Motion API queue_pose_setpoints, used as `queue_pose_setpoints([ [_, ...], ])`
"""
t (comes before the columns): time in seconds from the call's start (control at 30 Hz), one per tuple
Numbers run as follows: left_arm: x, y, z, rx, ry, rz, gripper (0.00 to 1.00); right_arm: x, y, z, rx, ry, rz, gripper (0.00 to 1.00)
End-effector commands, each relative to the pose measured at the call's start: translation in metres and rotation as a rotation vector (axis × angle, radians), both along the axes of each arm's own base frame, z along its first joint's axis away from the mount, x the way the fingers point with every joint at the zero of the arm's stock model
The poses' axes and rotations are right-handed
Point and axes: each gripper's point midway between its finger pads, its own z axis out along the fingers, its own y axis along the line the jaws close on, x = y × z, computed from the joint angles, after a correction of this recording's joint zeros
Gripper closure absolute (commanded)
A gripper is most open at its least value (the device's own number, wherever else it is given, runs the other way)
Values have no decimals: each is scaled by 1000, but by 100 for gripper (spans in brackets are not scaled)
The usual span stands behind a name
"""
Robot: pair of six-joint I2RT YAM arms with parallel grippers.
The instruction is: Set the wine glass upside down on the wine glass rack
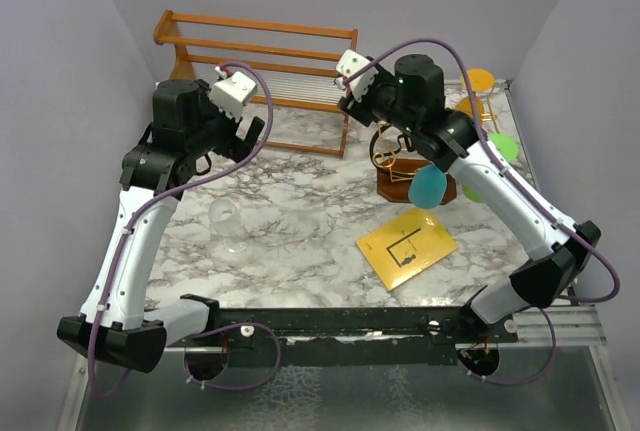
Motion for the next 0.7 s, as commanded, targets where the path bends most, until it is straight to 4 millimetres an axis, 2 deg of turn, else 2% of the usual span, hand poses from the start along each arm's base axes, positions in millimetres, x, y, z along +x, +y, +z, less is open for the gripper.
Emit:
queue_pose_setpoints([
  [0.0,-28,18,-22,57,84,-24,2,-36,7,19,130,58,91,45],
  [0.13,-43,37,-47,107,170,-3,6,-49,6,21,156,73,123,41],
  [0.27,-65,54,-69,140,273,2,11,-53,7,21,166,87,135,40],
  [0.43,-93,64,-111,197,426,-20,24,-54,8,18,168,98,143,40],
  [0.67,-104,66,-152,232,546,-55,40,-52,6,11,156,98,130,39],
])
